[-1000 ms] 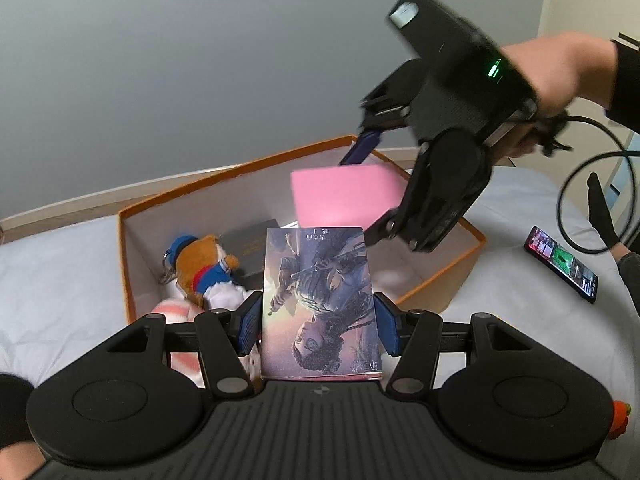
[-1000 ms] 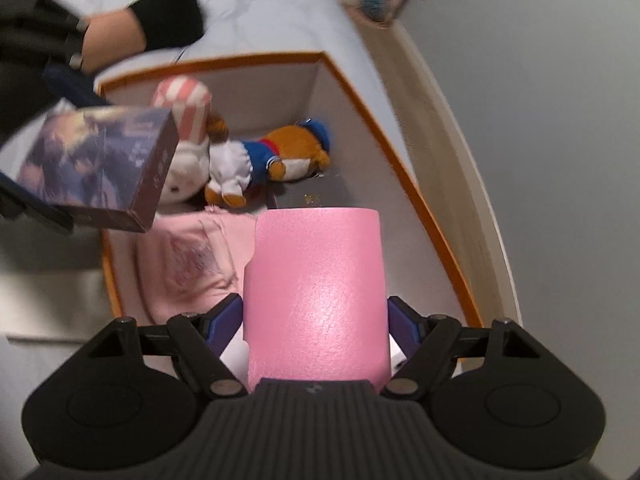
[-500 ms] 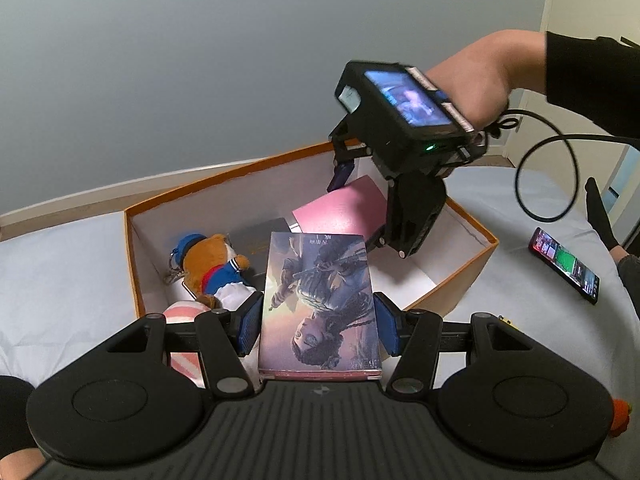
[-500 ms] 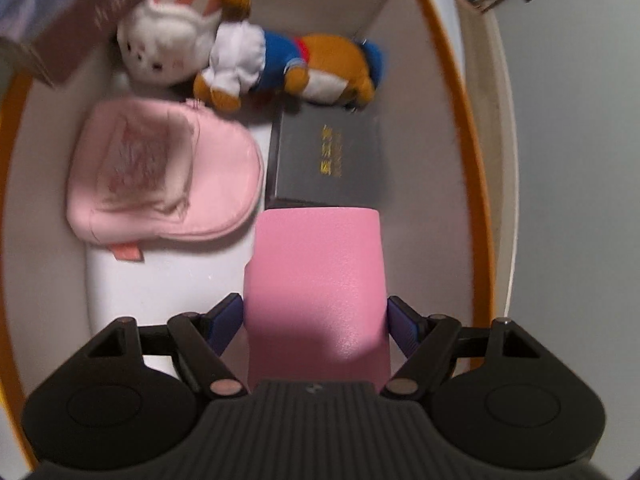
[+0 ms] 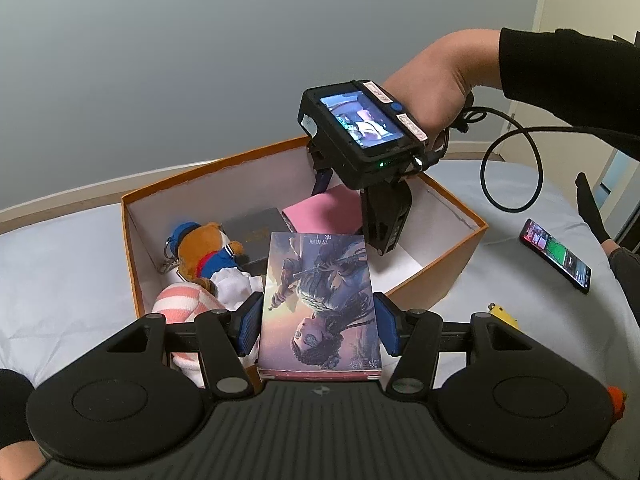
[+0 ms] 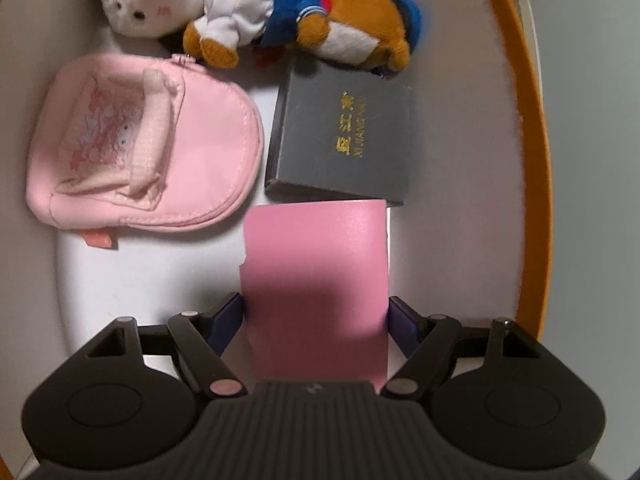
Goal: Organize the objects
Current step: 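Lower the pink case into the shoebox and open the right tool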
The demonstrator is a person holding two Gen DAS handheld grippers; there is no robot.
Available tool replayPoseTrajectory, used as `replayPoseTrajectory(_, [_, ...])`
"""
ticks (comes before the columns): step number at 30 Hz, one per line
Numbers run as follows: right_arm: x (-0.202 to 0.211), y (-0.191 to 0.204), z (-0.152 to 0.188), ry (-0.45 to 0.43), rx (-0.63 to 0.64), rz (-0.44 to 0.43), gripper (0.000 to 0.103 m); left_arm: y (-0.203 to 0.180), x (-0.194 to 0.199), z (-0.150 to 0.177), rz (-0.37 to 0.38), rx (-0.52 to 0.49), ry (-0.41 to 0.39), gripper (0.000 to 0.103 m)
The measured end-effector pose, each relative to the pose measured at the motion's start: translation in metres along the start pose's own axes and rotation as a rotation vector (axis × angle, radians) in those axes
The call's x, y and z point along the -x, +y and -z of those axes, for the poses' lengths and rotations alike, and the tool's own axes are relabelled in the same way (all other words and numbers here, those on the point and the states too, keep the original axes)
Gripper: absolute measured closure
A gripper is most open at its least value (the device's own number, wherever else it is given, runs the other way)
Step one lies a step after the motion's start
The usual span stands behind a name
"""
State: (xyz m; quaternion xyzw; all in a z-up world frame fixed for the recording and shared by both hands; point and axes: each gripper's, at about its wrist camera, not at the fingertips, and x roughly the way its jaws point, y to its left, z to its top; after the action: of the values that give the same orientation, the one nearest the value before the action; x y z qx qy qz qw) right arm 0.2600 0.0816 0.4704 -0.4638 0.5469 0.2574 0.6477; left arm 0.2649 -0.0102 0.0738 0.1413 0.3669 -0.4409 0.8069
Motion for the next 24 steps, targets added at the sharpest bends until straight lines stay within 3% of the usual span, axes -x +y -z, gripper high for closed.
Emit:
replayPoseTrajectory(8, [0.003,0.013,0.004,0.049,-0.005,0.080,0.018,0.003,0.002,-0.002,0.001,0.008,-0.012,0.037])
replayPoseTrajectory(12, [0.024,0.011,0.011,-0.009,-0.081,0.107,0.018,0.001,-0.004,-0.001,-0.002,0.011,-0.008,0.037])
replayPoseTrajectory(17, [0.073,0.015,0.028,-0.141,-0.251,0.233,0.018,-0.002,-0.011,-0.003,-0.004,0.006,-0.003,0.037])
replayPoseTrajectory(20, [0.111,0.012,0.032,-0.236,-0.419,0.319,0.018,-0.005,-0.015,-0.007,-0.003,0.005,-0.005,0.037])
replayPoseTrajectory(24, [0.167,0.053,0.058,-0.431,-0.659,0.302,0.018,-0.007,-0.021,-0.014,-0.001,0.000,-0.004,0.037])
